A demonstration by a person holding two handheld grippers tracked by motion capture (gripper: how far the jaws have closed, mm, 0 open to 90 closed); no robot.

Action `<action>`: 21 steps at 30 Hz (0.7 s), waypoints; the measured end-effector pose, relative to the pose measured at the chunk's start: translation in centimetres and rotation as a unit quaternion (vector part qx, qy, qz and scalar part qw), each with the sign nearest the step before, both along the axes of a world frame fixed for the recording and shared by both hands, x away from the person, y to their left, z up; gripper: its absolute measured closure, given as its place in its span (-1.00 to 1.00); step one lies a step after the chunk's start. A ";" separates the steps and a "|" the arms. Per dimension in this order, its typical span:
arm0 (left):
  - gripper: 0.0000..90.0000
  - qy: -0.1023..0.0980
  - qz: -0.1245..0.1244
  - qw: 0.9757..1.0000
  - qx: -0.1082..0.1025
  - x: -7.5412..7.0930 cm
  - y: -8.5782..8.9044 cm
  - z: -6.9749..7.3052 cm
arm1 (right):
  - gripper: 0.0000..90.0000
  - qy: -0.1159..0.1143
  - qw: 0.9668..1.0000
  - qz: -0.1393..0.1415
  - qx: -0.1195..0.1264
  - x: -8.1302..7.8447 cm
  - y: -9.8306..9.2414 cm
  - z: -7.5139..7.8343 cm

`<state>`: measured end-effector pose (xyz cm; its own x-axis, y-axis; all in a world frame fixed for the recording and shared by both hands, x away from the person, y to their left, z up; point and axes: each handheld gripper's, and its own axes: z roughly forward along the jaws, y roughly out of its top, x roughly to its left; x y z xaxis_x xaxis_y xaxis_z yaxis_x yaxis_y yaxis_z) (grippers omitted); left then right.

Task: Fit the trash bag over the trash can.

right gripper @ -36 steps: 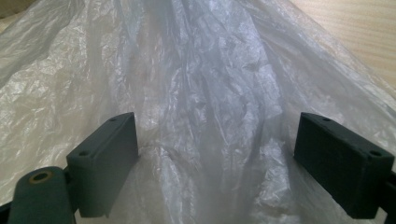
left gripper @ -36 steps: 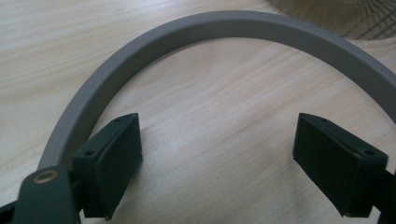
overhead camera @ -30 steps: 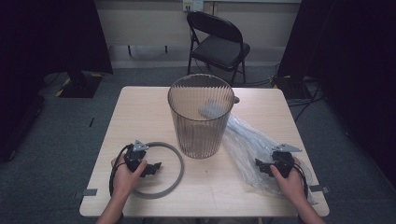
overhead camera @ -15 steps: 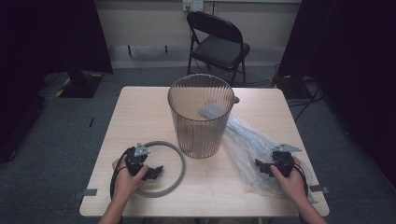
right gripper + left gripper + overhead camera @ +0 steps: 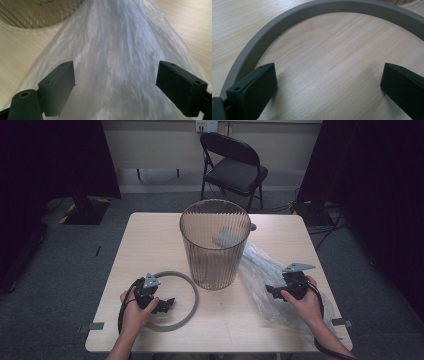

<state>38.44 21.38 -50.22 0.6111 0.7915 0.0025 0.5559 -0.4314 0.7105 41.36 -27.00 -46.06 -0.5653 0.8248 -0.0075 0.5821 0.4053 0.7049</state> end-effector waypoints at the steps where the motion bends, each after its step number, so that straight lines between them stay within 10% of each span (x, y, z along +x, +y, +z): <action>1: -1.00 0.000 0.000 1.000 -0.001 0.0 0.0 0.0 | -0.67 0.006 1.000 0.001 0.000 0.6 0.6 0.2; 10: -1.00 0.000 0.000 1.000 0.000 0.0 0.0 0.0 | -0.43 0.034 0.999 0.014 0.010 3.7 3.6 -0.1; 21: -1.00 0.000 0.000 1.000 0.000 0.0 0.0 0.0 | 0.36 0.041 0.998 0.034 -0.015 4.1 4.4 -2.1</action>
<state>38.43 21.38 -50.22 0.6109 0.7917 0.0023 0.5561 -0.4312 0.7105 45.50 -22.56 -48.19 -0.6204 0.7841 0.0176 0.6079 0.4666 0.6425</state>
